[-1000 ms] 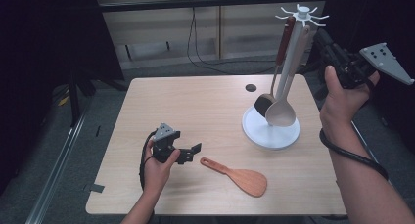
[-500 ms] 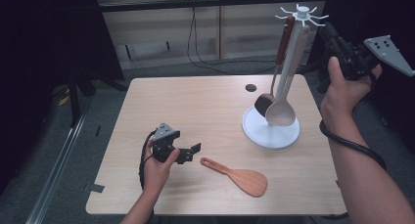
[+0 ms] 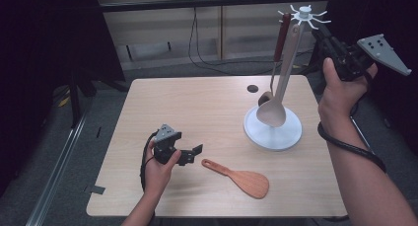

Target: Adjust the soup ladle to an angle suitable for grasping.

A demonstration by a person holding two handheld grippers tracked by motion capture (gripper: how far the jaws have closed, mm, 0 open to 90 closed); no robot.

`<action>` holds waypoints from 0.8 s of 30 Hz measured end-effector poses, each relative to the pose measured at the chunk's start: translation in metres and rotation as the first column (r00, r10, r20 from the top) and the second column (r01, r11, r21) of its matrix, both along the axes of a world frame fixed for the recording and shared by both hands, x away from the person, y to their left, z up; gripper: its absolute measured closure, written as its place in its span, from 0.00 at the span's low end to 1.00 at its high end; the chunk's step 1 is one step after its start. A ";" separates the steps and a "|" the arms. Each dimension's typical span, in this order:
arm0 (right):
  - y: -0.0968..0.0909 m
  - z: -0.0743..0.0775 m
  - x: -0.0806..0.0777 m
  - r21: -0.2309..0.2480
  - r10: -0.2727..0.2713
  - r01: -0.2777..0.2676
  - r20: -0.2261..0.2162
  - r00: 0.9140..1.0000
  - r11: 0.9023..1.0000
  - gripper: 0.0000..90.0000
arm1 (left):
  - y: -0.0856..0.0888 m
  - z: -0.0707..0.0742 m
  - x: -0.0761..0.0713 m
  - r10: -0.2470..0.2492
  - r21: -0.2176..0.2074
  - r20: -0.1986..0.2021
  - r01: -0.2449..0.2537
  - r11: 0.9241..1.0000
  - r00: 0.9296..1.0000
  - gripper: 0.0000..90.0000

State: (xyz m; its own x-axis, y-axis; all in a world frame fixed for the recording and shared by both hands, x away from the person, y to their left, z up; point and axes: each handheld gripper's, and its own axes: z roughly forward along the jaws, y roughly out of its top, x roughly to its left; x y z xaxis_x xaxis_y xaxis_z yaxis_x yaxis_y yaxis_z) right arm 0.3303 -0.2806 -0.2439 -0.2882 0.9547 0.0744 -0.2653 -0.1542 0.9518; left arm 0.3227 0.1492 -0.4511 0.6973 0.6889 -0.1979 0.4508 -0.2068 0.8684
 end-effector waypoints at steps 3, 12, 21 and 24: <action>0.003 0.000 0.000 -0.008 0.007 -0.007 -0.002 1.000 1.000 1.00 | 0.000 0.000 0.000 0.000 0.000 0.001 0.000 1.000 1.000 0.03; 0.014 0.001 0.000 -0.033 0.027 -0.027 0.000 1.000 0.999 1.00 | -0.001 0.000 -0.001 -0.004 0.002 0.001 0.004 1.000 1.000 0.03; 0.026 0.004 0.002 -0.051 0.050 -0.050 -0.004 0.999 0.997 1.00 | -0.002 0.000 0.000 -0.008 0.009 0.004 0.008 1.000 1.000 0.03; 0.030 0.003 0.003 -0.066 0.055 -0.055 -0.006 0.998 0.996 1.00 | -0.001 0.000 -0.001 -0.006 0.006 0.003 0.006 1.000 1.000 0.03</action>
